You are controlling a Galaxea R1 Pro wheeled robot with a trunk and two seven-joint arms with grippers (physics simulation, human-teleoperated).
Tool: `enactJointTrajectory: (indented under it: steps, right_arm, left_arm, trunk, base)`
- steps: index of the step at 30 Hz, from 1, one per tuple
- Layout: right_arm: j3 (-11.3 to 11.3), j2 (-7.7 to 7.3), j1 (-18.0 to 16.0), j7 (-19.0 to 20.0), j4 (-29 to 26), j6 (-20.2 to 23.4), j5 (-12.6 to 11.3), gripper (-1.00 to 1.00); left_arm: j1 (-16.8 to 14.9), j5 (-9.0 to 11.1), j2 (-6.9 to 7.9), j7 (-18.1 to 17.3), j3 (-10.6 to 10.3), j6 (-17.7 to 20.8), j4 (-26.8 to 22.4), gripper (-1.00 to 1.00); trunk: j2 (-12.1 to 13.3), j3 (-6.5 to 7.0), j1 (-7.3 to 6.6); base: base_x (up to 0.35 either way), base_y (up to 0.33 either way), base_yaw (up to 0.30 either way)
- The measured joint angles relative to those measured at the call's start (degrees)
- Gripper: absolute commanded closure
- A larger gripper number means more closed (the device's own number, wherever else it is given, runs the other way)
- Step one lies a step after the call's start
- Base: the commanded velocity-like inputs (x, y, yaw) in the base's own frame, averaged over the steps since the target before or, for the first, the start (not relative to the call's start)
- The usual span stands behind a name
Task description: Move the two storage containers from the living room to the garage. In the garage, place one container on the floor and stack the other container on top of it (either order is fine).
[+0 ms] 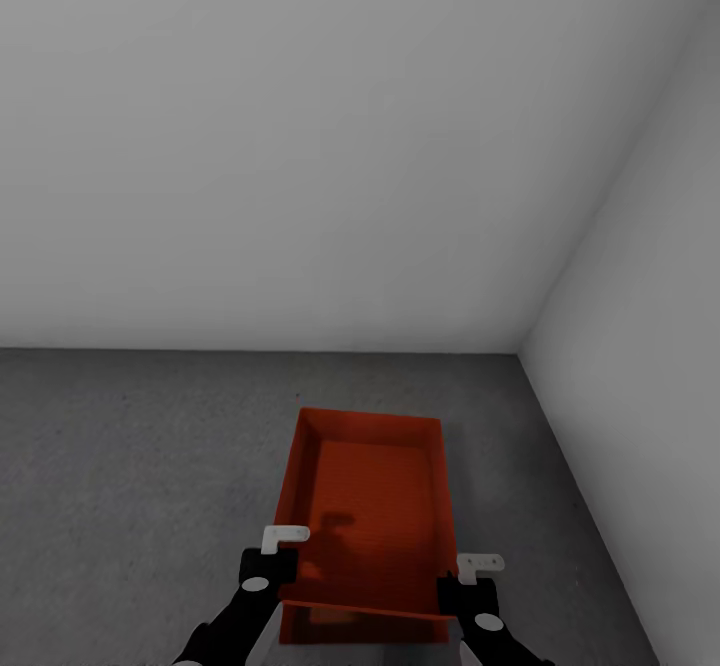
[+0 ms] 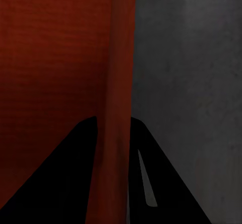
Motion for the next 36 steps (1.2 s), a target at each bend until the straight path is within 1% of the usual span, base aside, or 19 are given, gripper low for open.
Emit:
enactJointTrajectory:
  steps: [19,36]
  right_arm:
    - [-0.1,0.00,0.0,0.0,0.0,0.0,0.2,1.00]
    - [0.0,0.00,0.0,0.0,0.0,0.0,0.1,1.00]
  left_arm:
    - [0.0,0.1,0.00,0.0,0.0,-0.1,0.0,1.00]
    - [0.0,0.0,0.00,0.0,0.0,0.0,0.0,1.00]
  trunk:
    - [0.0,-1.20,0.00]
    - [0.0,-1.30,0.00]
  base:
    - [0.000,0.000,0.000]
    - [0.000,0.000,0.000]
